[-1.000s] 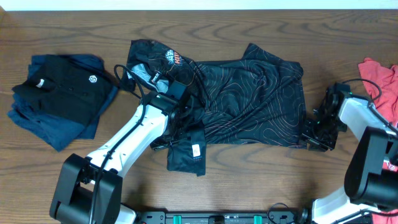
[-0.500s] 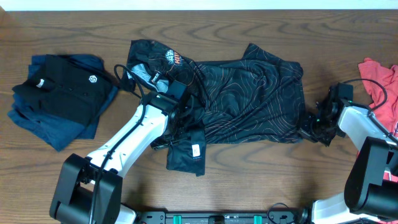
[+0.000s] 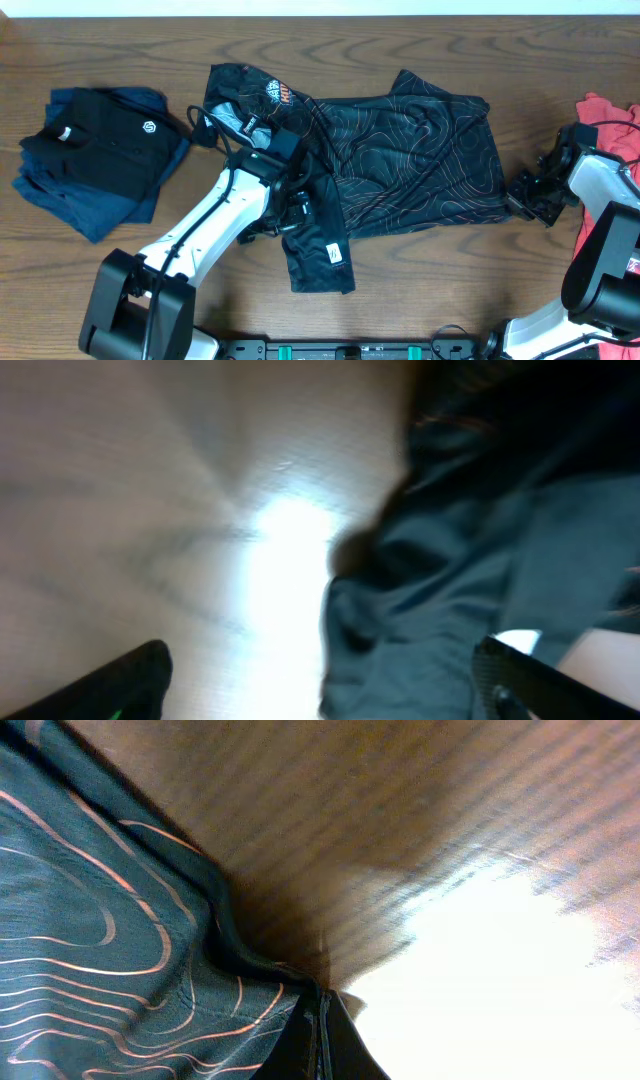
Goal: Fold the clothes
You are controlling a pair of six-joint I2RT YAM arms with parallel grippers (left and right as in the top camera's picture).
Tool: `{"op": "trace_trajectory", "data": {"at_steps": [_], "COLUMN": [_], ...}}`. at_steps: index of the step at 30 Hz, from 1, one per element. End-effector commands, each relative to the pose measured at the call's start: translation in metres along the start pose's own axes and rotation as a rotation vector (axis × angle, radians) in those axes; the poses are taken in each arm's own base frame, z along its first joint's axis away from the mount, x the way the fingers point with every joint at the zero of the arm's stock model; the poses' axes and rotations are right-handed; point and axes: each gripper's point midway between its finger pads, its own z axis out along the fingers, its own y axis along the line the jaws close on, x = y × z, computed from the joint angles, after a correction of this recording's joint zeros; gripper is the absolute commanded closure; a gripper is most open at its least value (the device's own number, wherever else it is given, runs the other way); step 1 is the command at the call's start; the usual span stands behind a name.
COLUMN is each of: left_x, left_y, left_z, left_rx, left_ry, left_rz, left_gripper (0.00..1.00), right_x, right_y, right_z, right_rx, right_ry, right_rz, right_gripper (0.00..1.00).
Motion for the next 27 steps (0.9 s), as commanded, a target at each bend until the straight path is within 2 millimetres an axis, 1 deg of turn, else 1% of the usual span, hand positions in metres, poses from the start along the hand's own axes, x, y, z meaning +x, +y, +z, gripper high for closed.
{"op": "trace_trajectory", "data": {"at_steps": [1, 3, 5, 7, 10, 13, 17, 23, 27], "left_x": [0.001, -0.001, -0.002, -0.004, -0.006, -0.007, -0.012, -0.029, -0.039], "left_y": [-0.019, -0.033, -0.049, -0.061, -0.073, -0.076, -0.08, -0.096, -0.101], "left_z": [-0.005, -0.006, -0.007, -0.007, -0.006, 0.0, 0.014, 0.034, 0.042], "left_rx": [0.069, 0.094, 0.124, 0.147, 0.172, 0.172, 0.167, 0.195, 0.194], "left_ry": [-0.038, -0.074, -0.115, -0.145, -0.171, -0.163, -0.149, -0.182, -0.213], "left_rz": [0.165, 0.255, 0.335, 0.371, 0.374, 0.337, 0.294, 0.289, 0.286], "left_gripper": [0.08, 0.12, 0.14, 0.18, 0.18, 0.18, 0.18, 0.18, 0.19], "right_x": [-0.006, -0.008, -0.007, -0.007, -0.005, -0.004, -0.003, -0.003, -0.003], "right_y": [-0.011, -0.018, -0.026, -0.028, -0.028, -0.028, -0.028, -0.028, -0.028], "right_z": [-0.001, -0.001, -0.002, -0.002, -0.002, -0.002, -0.002, -0.002, -0.002], "right_rx": [0.069, 0.109, 0.144, 0.146, 0.149, 0.15, 0.151, 0.151, 0.151], "right_ry": [-0.023, -0.033, -0.036, -0.033, -0.026, -0.023, -0.019, -0.018, -0.017], "right_rz": [-0.01, 0.014, 0.043, 0.049, 0.047, 0.04, 0.041, 0.027, 0.022], "right_gripper": [0.99, 0.99, 0.99, 0.99, 0.99, 0.99, 0.99, 0.99, 0.99]}}
